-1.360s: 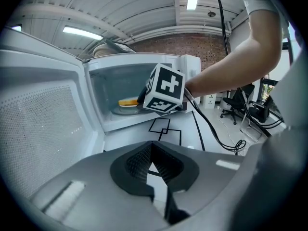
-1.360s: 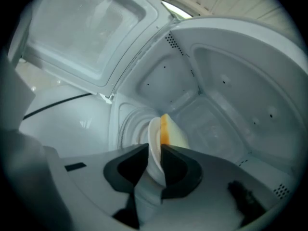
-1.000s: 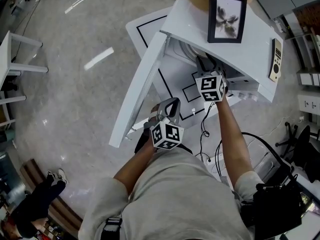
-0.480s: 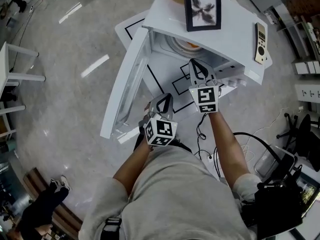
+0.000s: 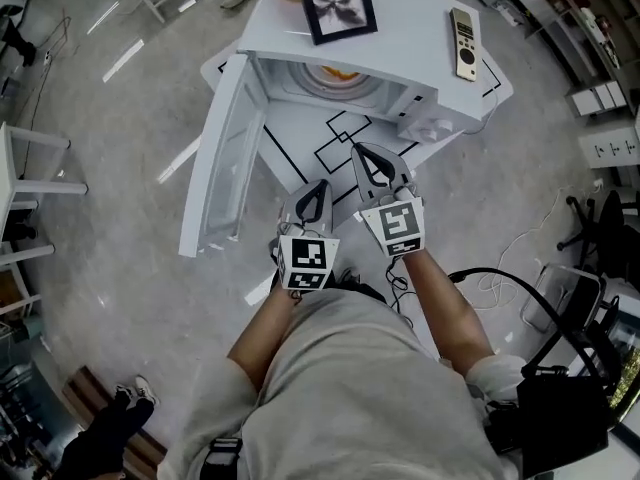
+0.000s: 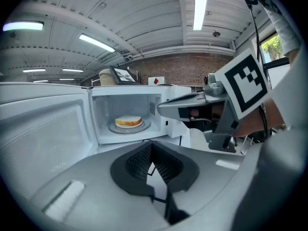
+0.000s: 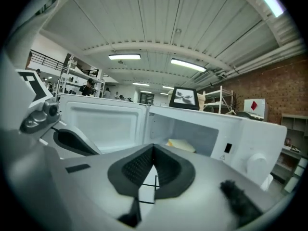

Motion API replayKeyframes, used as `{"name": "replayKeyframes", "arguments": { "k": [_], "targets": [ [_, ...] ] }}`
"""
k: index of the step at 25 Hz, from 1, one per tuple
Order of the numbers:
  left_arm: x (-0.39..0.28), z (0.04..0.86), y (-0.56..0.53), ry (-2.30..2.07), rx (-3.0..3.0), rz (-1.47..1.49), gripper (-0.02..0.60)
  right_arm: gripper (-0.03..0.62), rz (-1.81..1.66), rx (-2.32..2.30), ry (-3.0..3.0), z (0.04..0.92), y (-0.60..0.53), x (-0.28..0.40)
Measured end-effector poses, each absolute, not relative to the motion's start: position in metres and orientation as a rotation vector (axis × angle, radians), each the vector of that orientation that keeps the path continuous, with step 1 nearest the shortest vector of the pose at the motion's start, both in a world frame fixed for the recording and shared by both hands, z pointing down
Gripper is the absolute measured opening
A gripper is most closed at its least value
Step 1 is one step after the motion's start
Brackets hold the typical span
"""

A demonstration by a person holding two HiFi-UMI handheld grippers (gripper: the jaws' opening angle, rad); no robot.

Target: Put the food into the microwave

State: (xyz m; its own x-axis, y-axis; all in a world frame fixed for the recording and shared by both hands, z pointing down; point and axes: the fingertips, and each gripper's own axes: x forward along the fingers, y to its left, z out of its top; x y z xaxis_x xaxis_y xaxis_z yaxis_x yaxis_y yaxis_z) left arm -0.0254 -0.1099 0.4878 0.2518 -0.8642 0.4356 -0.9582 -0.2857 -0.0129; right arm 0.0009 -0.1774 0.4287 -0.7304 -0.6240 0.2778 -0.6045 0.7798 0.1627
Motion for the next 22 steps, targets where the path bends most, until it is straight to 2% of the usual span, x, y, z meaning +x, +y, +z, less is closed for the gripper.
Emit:
{"name": "replayKeyframes", "arguments": {
  "k": [8, 22],
  "targets": [
    [-0.007, 0.459, -0.094, -1.729, 2.302, 0.435, 0.008, 0.011, 0.010, 1.016, -2.654, 0.421, -0.130, 0.041],
    [-0.002, 0.432, -0.076, -1.752, 2.337, 0.352, 0.008, 0.011, -0.045, 1.020, -2.654, 0.408, -0.094, 0.042]
  ]
}}
